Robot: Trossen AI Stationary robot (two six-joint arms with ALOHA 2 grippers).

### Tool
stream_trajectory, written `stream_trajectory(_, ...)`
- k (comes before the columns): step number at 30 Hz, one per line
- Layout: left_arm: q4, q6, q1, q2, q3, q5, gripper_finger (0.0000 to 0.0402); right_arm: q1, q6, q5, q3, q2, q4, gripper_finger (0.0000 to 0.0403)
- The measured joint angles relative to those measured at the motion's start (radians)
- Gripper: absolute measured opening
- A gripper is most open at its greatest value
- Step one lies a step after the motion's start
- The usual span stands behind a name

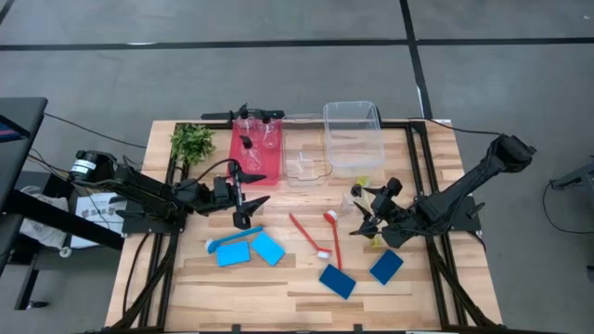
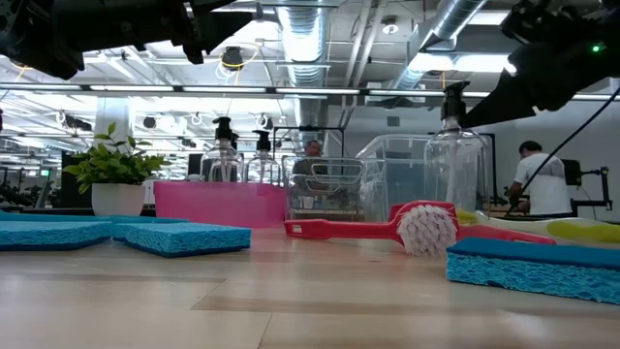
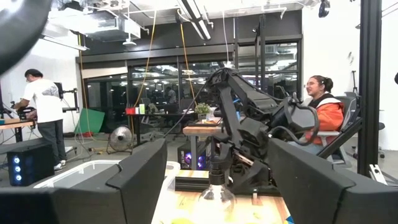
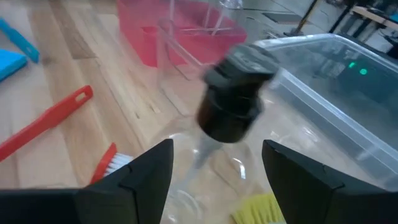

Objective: Pick & Place Kitchen Sink Supplies
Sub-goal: Put the transparent soap dispenser into the red bin

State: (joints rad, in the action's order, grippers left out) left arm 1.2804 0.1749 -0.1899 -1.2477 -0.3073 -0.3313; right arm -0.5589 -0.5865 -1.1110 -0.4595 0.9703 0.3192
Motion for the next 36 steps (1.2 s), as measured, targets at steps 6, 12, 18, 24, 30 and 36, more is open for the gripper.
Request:
stream_trajectory(6,0.000,0.000,0.000,0.000,0.000,0.000,0.0280,0.012,0.074,0.014,0.000,0.000,-0.078,0.0240)
stream_trajectory(12,0.000,0.000,0.000,0.000,0.000,0.000,0.0280,0.012,0.081,0.014,0.000,0.000,-0.087,0.0240)
stream_trajectory(18,0.000,0.000,0.000,0.000,0.000,0.000,0.0281,0.012,0.092,0.014,0.000,0.000,-0.098,0.0240)
stream_trajectory(24,0.000,0.000,0.000,0.000,0.000,0.000,0.0280,0.012,0.100,0.013,0.000,0.000,-0.121,0.0240)
stream_trajectory(30,0.000,0.000,0.000,0.000,0.000,0.000,0.0281,0.023,0.118,0.014,0.000,0.000,-0.135,0.0240)
stream_trajectory(36,0.000,0.000,0.000,0.000,0.000,0.000,0.0280,0.066,0.117,0.068,0.000,0.000,-0.137,0.0240)
